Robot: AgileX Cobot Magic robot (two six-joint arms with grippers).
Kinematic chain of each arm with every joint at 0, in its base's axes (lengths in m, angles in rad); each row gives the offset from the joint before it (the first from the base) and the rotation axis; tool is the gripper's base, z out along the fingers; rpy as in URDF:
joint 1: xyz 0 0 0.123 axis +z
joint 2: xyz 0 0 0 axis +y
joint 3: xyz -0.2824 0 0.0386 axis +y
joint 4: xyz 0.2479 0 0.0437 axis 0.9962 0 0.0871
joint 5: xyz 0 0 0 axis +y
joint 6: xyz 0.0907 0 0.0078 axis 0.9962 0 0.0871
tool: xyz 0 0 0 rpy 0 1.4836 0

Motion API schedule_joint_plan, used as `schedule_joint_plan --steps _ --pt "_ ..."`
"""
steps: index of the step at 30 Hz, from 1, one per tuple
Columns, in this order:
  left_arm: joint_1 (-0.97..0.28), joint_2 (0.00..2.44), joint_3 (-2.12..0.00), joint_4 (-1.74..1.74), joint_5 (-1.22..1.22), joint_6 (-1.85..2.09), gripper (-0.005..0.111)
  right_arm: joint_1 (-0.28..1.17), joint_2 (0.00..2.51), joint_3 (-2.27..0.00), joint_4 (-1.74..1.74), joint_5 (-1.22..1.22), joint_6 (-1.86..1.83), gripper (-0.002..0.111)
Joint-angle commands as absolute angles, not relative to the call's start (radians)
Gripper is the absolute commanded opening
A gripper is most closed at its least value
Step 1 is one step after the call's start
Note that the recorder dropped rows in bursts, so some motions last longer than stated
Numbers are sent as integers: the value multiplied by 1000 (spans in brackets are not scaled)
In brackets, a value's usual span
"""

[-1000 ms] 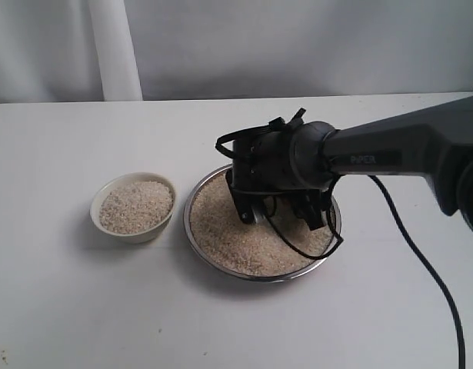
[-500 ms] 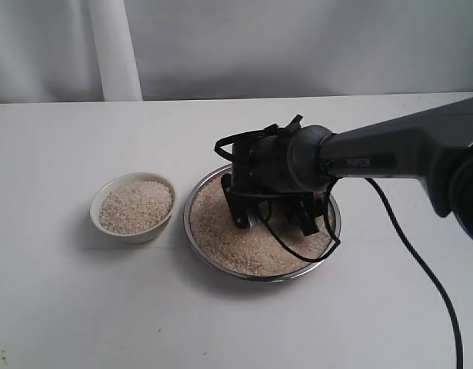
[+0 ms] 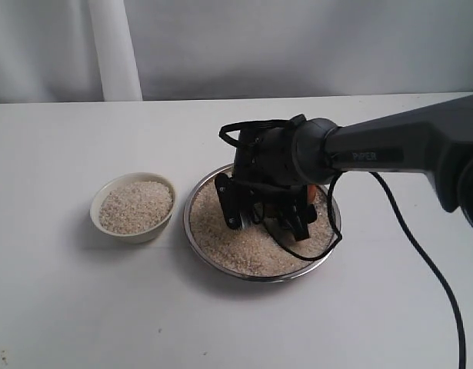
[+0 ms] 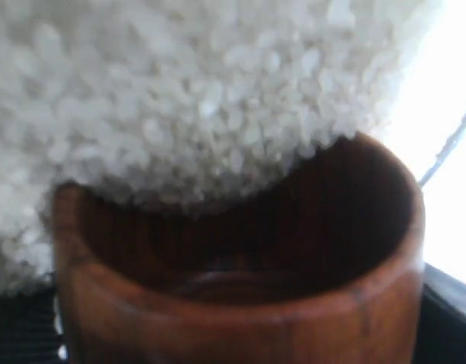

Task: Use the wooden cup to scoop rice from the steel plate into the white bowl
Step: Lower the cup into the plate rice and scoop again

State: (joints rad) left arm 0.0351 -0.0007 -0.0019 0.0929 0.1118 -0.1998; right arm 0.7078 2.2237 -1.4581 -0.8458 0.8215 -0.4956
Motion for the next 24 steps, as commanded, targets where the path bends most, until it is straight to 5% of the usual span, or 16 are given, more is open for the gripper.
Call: schedule_joint_plan --steps 1,24 --pt "30 0 0 88 109 -204 0 709 2241 -1449 -665 744 -546 0" --pt "30 0 0 88 109 -204 0 685 2241 -1444 -428 706 -602 0"
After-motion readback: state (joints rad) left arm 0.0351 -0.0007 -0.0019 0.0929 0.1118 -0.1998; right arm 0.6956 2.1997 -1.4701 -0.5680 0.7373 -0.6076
